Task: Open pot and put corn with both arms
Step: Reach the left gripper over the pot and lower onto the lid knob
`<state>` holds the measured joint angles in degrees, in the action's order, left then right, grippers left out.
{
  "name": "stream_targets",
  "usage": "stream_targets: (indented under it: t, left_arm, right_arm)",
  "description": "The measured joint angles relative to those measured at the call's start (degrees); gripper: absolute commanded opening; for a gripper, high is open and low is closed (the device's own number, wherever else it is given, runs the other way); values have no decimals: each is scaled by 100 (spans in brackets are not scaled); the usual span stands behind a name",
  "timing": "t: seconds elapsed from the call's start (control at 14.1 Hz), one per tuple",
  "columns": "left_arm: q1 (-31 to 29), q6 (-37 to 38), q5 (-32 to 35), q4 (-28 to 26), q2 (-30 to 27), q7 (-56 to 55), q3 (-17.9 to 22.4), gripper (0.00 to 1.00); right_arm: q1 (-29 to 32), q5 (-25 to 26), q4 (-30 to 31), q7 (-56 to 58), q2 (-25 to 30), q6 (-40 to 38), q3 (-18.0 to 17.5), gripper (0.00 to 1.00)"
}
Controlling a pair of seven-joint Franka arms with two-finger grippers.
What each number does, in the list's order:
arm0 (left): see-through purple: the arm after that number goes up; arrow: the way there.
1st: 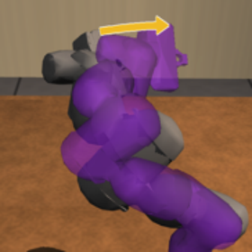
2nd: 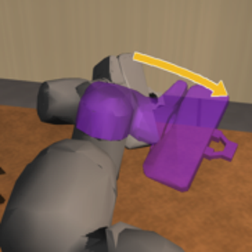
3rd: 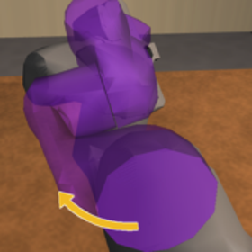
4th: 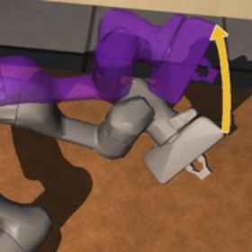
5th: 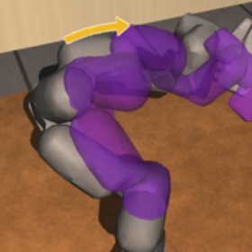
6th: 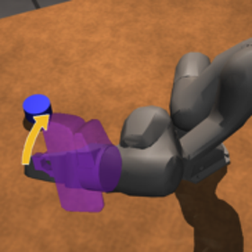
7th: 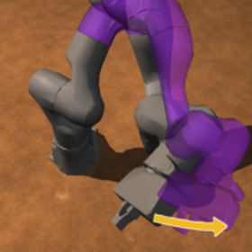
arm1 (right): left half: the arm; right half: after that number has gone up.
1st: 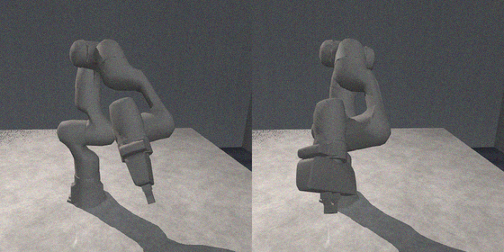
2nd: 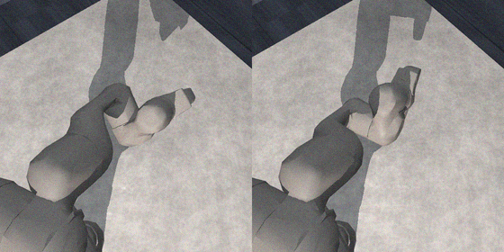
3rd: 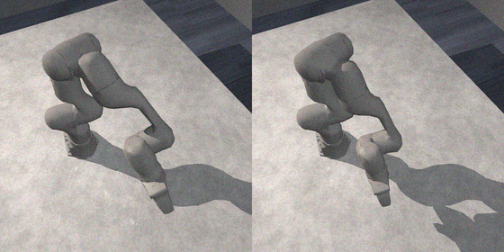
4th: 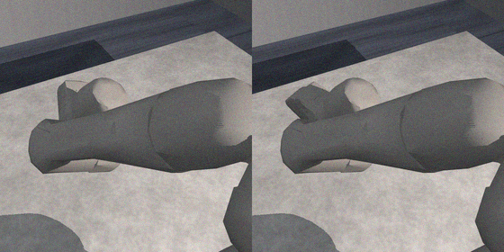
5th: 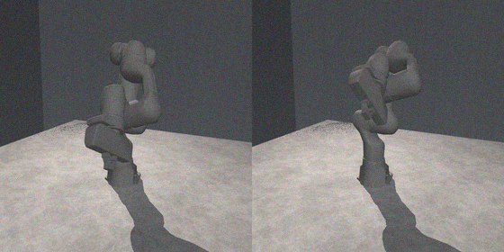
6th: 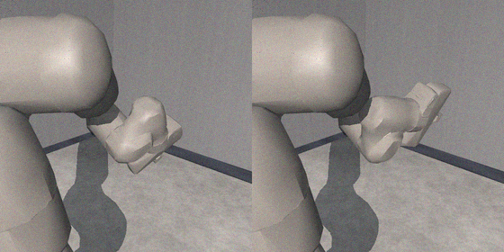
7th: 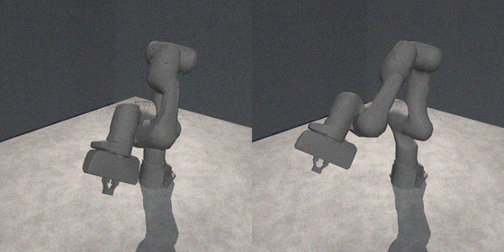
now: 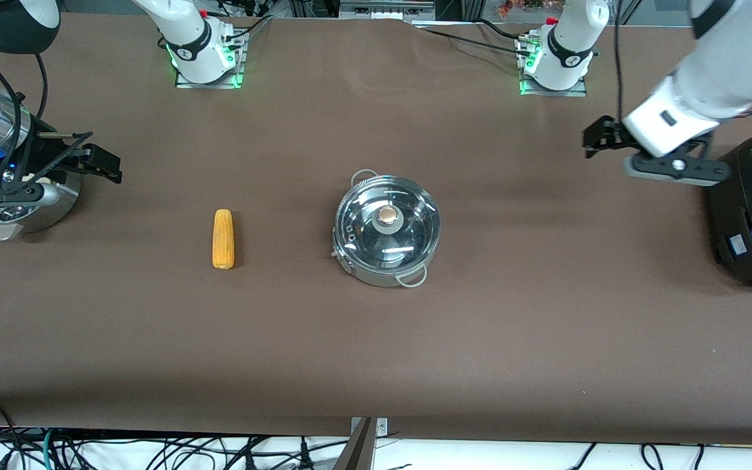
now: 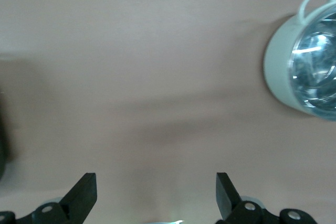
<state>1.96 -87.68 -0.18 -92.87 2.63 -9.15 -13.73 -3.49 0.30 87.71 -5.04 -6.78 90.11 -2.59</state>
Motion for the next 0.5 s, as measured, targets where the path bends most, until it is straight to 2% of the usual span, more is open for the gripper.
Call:
stream_targets:
  t: [0.28,0.5]
  left_arm:
    - [869,-102,-1,519,663,-1132,-90,100]
    - [1446,-783,0,929,1477,-1920,-98,100]
  right_arm:
    - [0,-1,3,0,-1,0,2,100]
    - [0,-1,4,0,-1,0,3,100]
